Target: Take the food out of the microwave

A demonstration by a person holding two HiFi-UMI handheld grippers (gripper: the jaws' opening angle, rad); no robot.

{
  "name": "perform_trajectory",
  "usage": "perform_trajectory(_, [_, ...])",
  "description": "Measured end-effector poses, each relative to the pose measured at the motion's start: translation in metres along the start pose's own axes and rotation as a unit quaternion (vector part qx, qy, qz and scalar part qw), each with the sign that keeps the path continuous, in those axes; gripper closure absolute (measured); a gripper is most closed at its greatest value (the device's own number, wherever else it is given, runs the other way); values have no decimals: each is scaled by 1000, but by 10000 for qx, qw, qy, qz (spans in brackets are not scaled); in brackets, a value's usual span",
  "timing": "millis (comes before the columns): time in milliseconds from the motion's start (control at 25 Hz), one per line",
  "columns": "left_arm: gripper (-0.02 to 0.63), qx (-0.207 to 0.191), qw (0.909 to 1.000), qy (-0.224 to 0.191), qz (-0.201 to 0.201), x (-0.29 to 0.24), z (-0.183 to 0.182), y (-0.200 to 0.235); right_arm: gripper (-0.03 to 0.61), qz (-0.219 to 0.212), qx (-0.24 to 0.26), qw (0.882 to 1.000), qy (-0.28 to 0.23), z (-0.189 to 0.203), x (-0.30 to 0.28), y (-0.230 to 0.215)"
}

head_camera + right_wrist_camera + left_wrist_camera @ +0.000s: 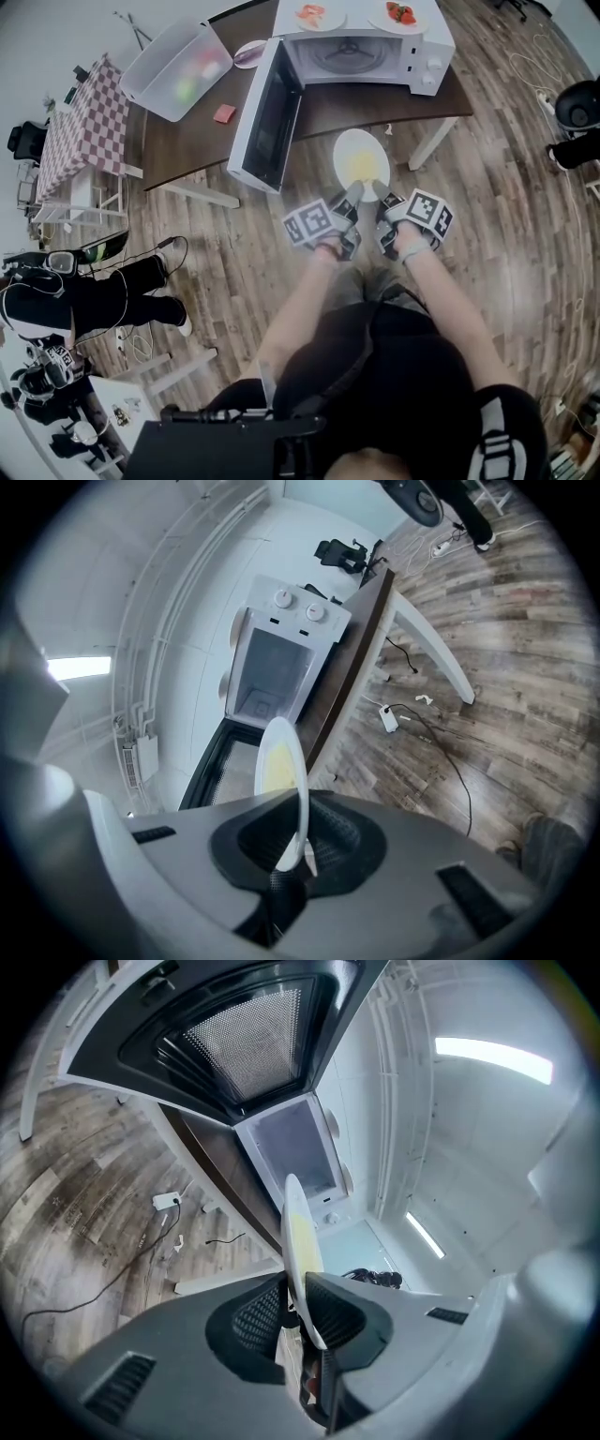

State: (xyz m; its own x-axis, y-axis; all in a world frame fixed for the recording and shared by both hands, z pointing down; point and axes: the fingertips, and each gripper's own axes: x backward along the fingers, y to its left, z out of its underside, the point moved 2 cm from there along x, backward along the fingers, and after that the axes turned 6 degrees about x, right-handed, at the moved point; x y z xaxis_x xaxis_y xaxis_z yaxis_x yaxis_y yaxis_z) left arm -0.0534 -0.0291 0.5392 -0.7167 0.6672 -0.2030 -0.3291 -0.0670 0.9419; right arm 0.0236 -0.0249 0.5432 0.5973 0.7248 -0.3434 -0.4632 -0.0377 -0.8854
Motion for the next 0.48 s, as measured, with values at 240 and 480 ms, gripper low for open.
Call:
perform_trajectory(240, [555, 60, 9999, 112, -13, 2, 7, 4, 557, 100, -44, 9999, -51, 6, 5, -5])
perform_trajectory(480, [555, 88, 9997, 209, -1, 0, 13, 4, 557, 166, -91, 9998, -92, 7, 11, -9])
